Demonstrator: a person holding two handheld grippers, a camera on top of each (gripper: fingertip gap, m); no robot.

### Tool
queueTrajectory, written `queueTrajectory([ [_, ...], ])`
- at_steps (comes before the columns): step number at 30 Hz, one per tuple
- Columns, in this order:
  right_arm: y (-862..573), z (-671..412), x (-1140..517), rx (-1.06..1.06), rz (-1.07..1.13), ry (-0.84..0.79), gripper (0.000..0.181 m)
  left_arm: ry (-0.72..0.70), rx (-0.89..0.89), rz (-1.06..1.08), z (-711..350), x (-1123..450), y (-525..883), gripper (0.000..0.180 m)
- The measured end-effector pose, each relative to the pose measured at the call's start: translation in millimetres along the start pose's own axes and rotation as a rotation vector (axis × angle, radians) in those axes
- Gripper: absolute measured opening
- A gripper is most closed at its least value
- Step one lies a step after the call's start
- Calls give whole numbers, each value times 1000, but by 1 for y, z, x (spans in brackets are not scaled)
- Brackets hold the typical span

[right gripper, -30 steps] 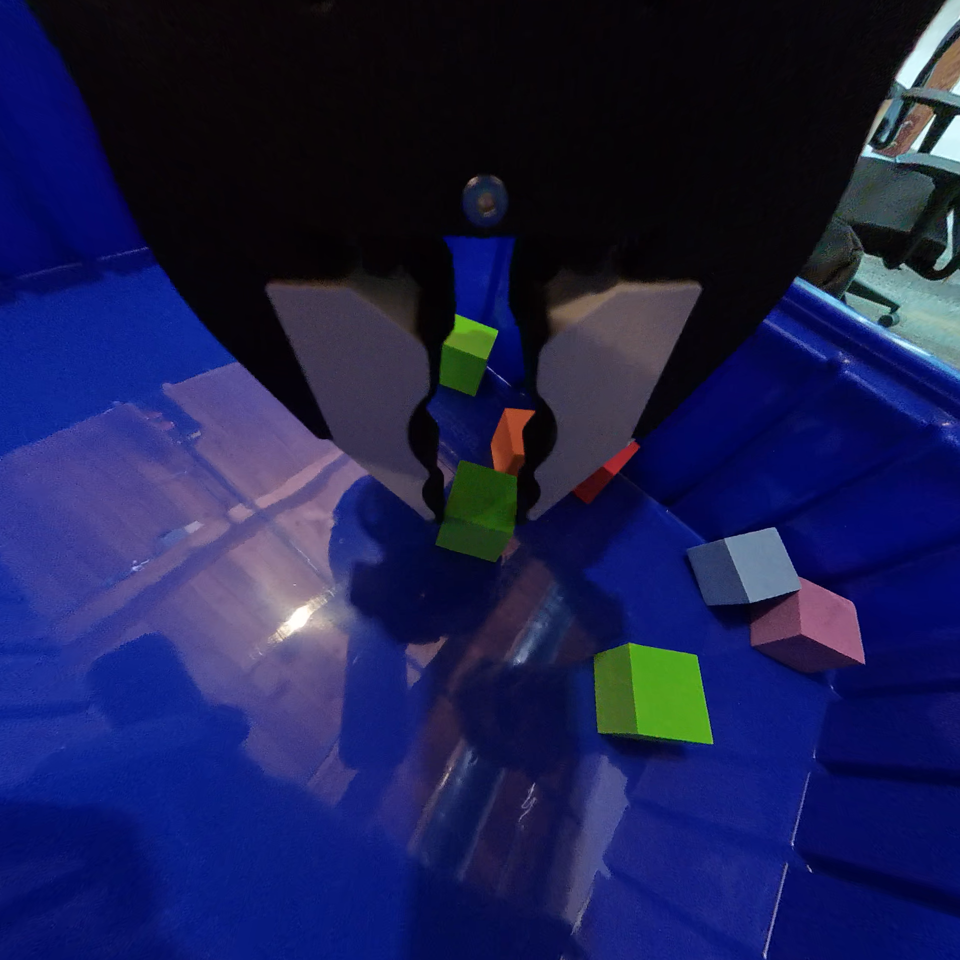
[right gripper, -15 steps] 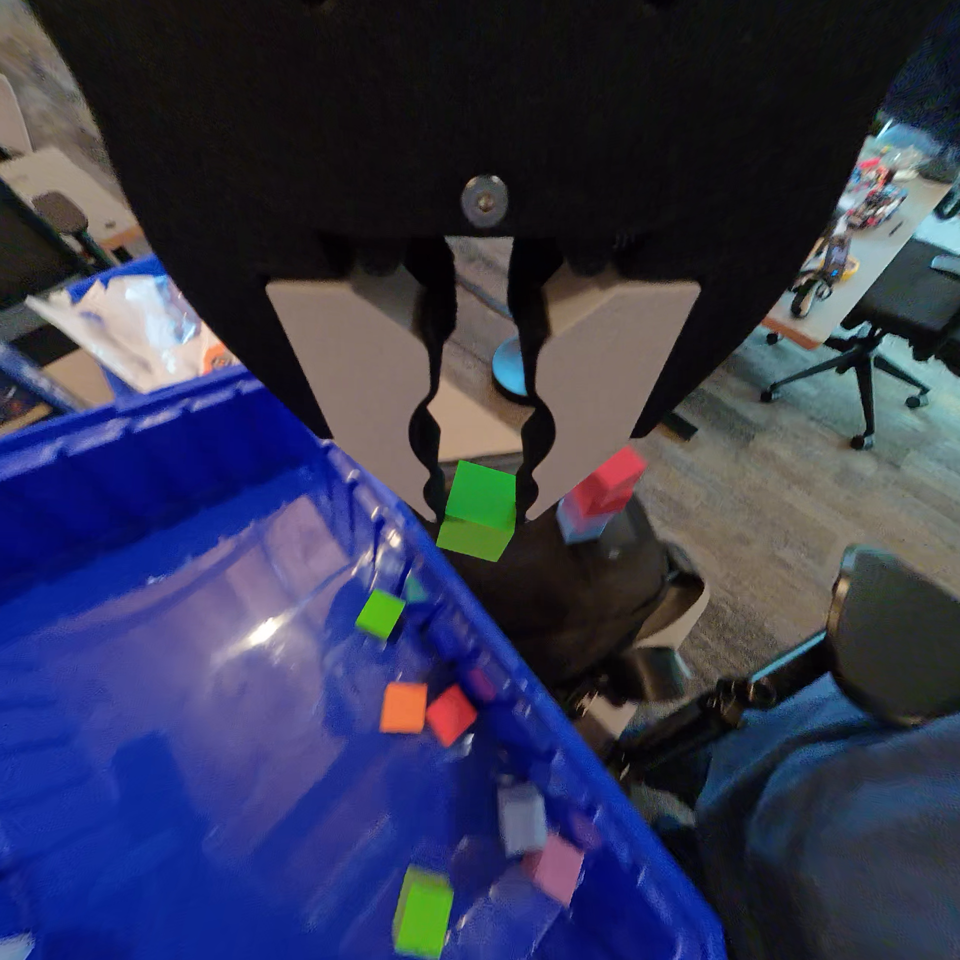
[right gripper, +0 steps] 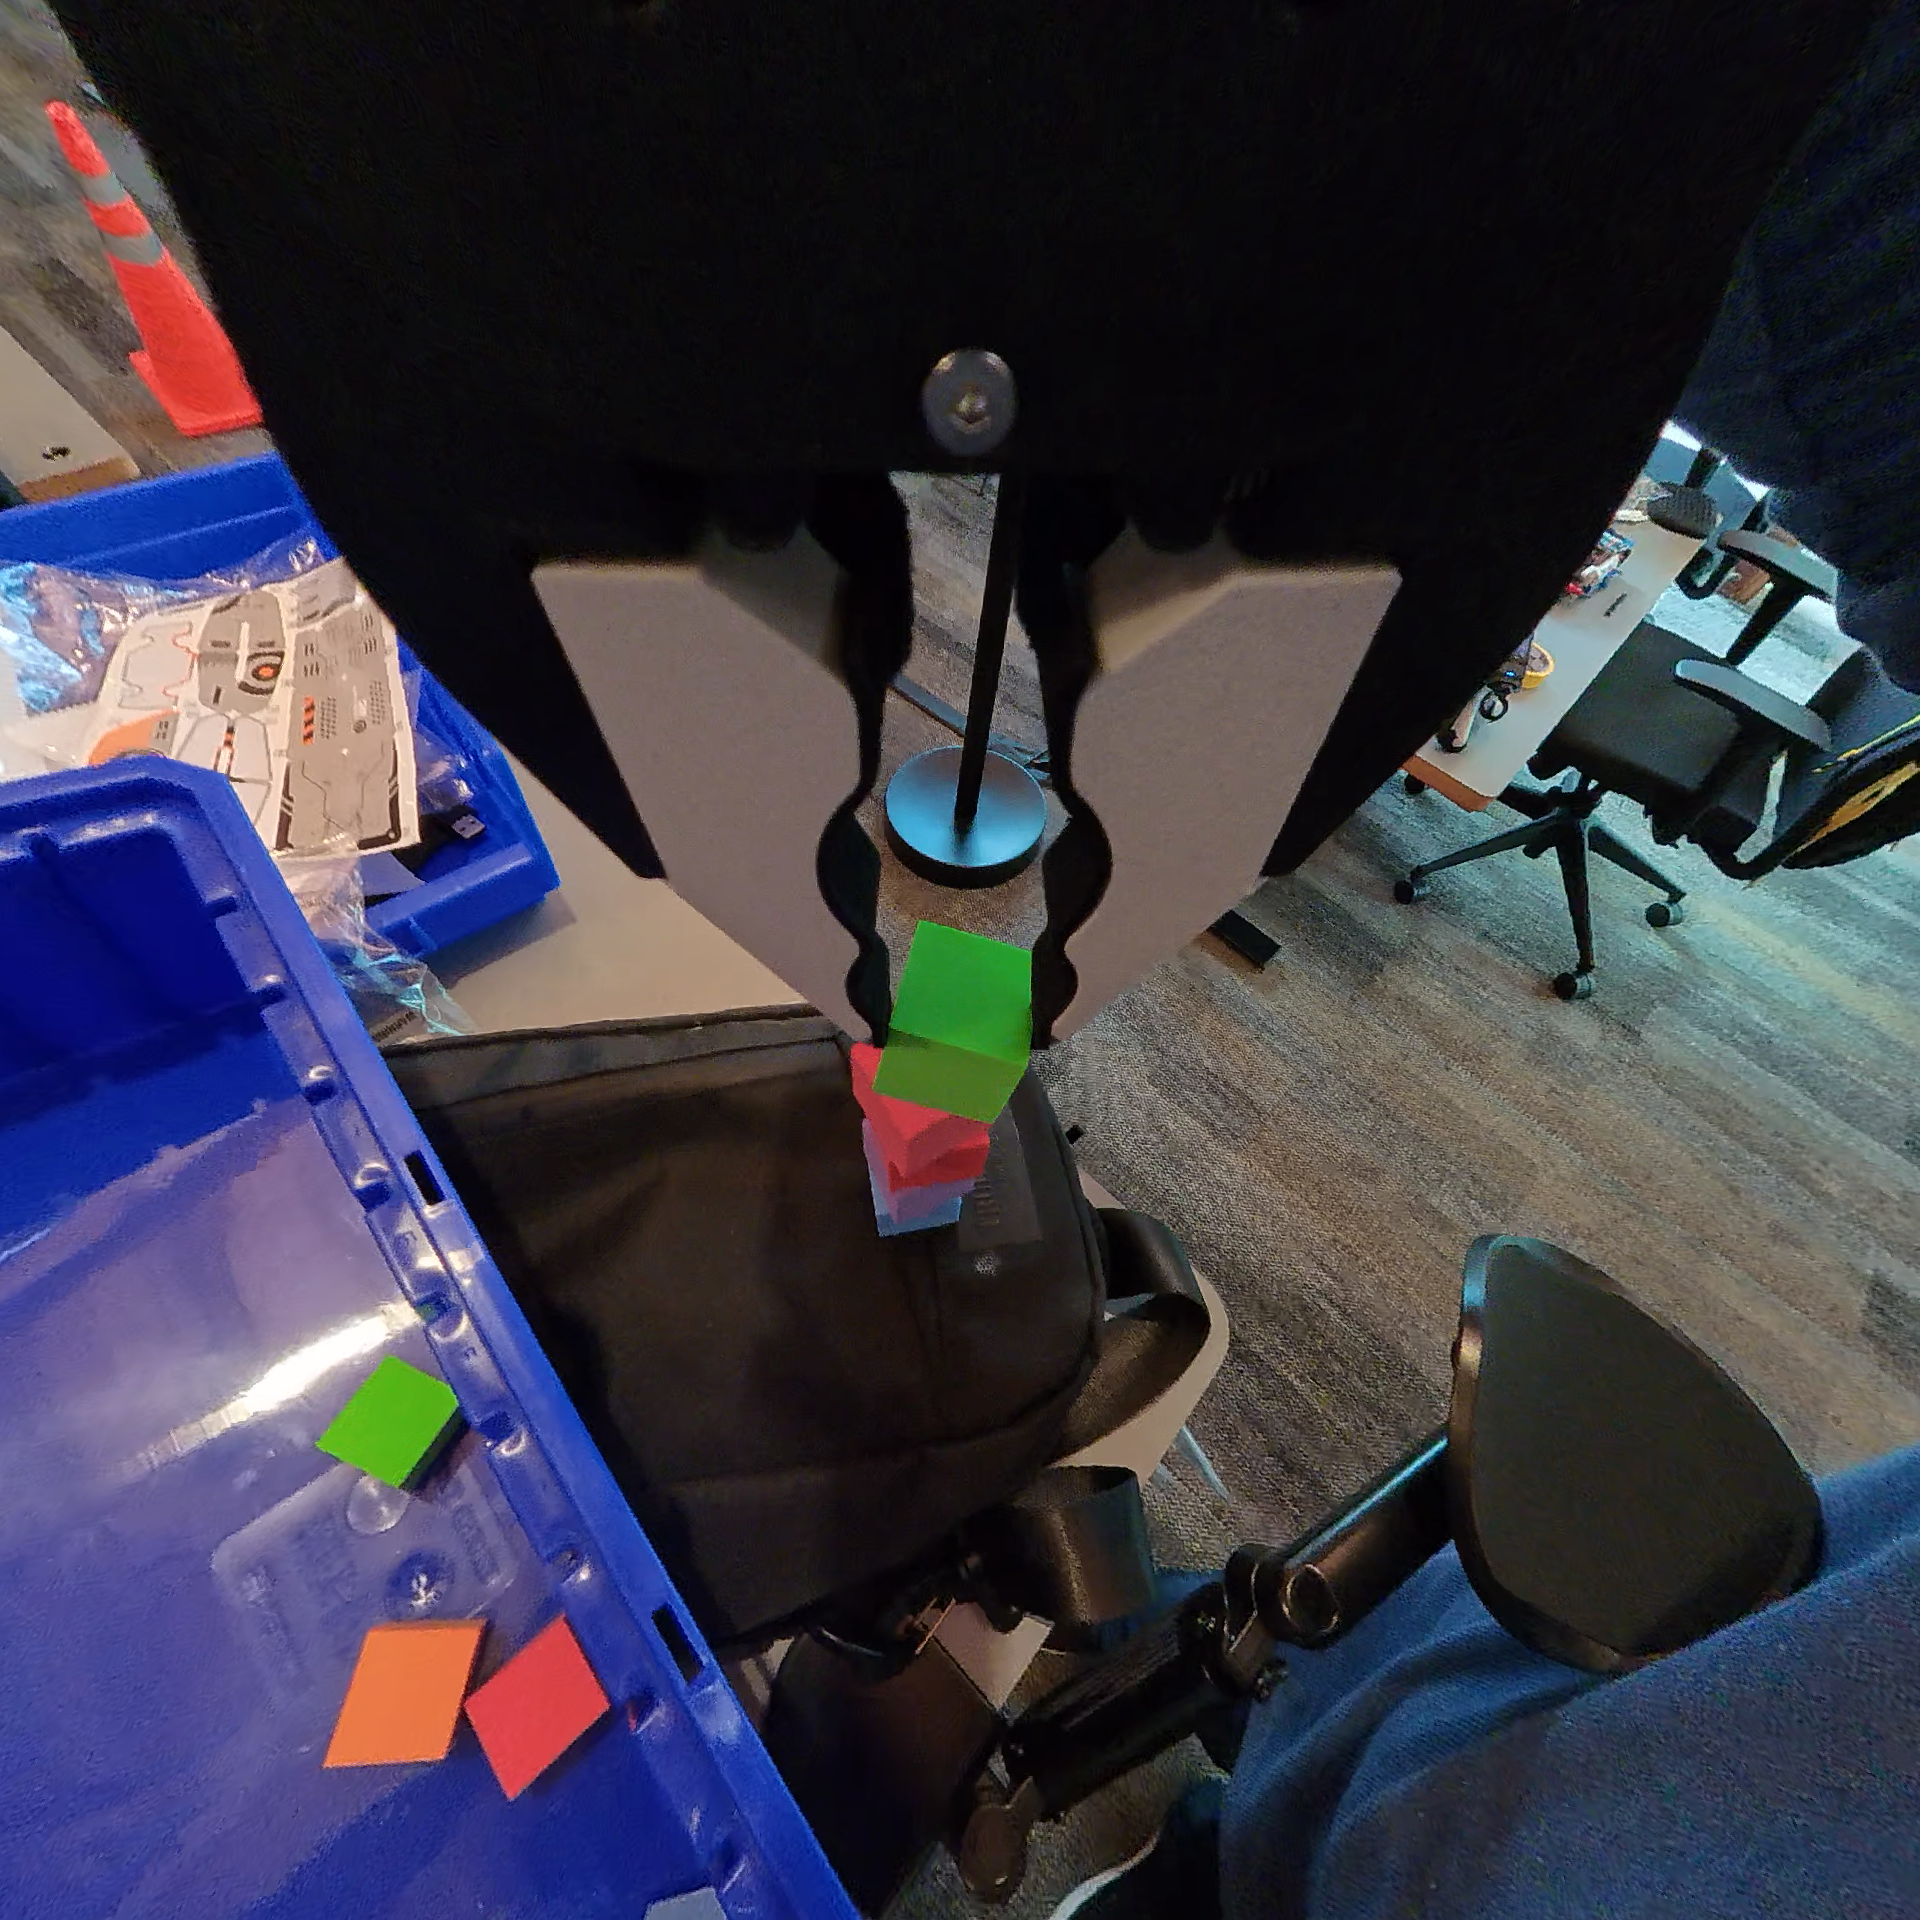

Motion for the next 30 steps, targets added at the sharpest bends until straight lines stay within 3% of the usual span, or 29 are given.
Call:
queueTrajectory([
  [19, 0, 1, -16, -24, -139, 42, 26, -2, 2, 4, 0, 0, 0, 19],
  [30, -10, -2, -2, -44, -94, -14, 43, 0, 1, 8, 0, 0, 0, 18],
])
Point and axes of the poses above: each gripper's, where its closed fingertips meet, x back along the fingers, z out of its underside, y = z × x across the jaws, the point moved 2 cm from there along x, back along the fingers, and after that the axes turned 5 degrees about z, right-handed, at the moved point
